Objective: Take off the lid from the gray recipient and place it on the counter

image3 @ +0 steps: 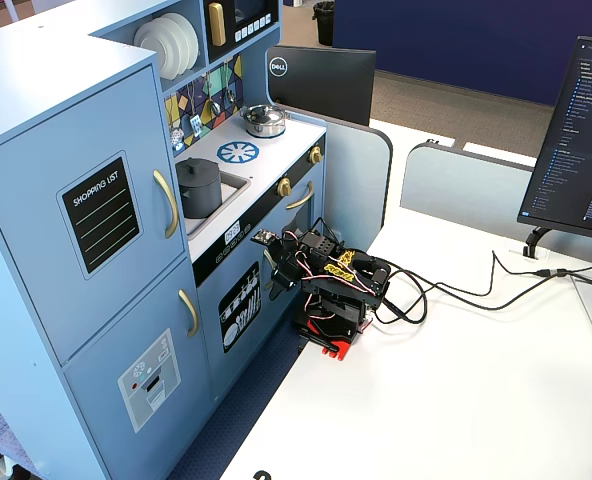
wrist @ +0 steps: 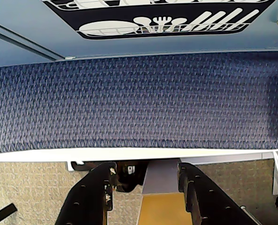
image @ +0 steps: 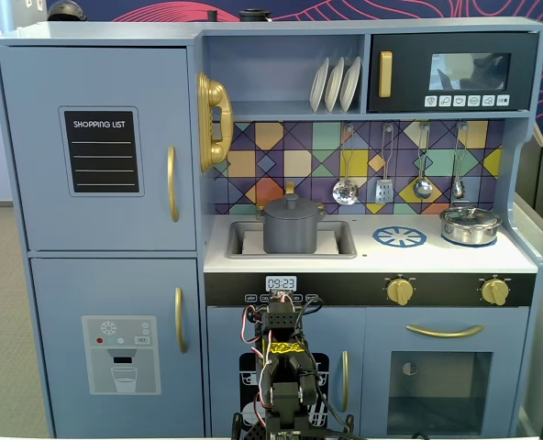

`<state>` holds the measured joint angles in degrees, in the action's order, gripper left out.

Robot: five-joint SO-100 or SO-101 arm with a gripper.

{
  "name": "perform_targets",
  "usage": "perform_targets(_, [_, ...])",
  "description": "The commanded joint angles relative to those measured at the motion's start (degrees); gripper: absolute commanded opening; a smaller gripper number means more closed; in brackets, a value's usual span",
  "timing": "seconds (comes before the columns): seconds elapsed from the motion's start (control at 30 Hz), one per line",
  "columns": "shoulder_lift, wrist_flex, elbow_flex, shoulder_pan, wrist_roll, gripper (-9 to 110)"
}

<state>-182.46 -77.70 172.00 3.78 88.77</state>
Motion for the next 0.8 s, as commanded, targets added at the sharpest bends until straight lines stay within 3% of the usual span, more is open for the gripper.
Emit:
perform_targets(0.0, [0.3,-9.9,0.0,-6.8,0.1,0])
perform_targets(0.37, [0.3,-8.6,0.0,-6.6,-0.9,0])
perform_targets(0.53, [0.6,0.7,-4.1,-4.8,-4.9,0])
perform_targets(0.77, [5.2,17.8,-20.8,-2.3,-2.5,0])
